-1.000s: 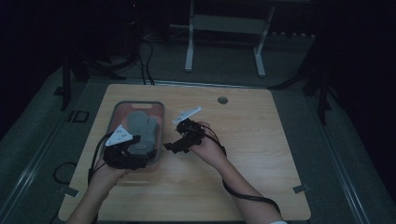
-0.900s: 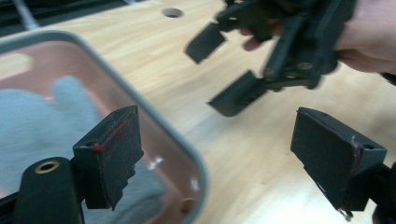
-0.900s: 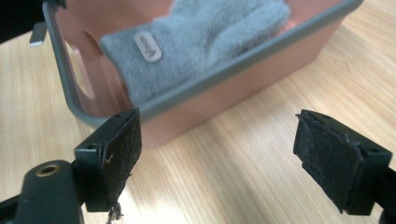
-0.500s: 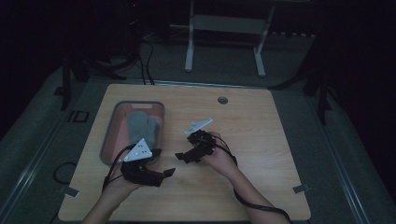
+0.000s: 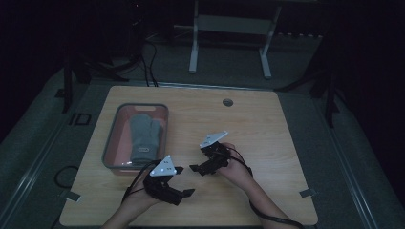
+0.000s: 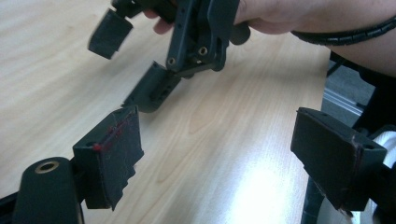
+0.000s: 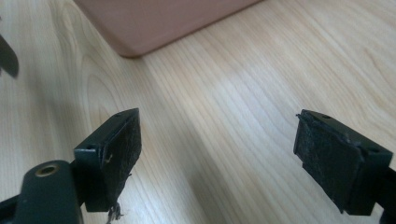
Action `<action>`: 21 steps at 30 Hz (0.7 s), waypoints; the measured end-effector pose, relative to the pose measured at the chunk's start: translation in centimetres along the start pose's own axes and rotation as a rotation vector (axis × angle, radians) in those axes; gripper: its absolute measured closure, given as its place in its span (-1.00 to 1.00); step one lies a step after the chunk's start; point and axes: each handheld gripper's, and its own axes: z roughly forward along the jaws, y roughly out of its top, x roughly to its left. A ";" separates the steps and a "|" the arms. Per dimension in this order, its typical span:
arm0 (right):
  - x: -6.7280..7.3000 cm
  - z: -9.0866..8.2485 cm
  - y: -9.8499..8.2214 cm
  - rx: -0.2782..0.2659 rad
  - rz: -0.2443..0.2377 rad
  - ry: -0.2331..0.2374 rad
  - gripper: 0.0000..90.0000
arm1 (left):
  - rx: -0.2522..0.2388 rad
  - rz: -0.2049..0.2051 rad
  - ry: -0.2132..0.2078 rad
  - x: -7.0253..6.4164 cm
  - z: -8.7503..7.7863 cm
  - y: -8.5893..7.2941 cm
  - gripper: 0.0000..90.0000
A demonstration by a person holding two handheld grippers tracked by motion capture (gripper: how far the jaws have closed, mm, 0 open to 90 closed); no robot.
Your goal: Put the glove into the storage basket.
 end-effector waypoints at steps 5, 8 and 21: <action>-0.2 -0.1 -1.5 -0.006 -0.007 0.014 -0.66 | -0.006 0.001 -0.020 0.0 0.9 -0.5 -0.63; -0.3 0.0 -2.4 -0.011 -0.011 0.021 -0.67 | -0.011 0.004 -0.030 0.0 1.2 -0.8 -0.63; -0.6 0.1 -6.0 -0.006 -0.003 0.028 -0.67 | -0.005 0.001 -0.054 0.0 2.9 -1.8 -0.63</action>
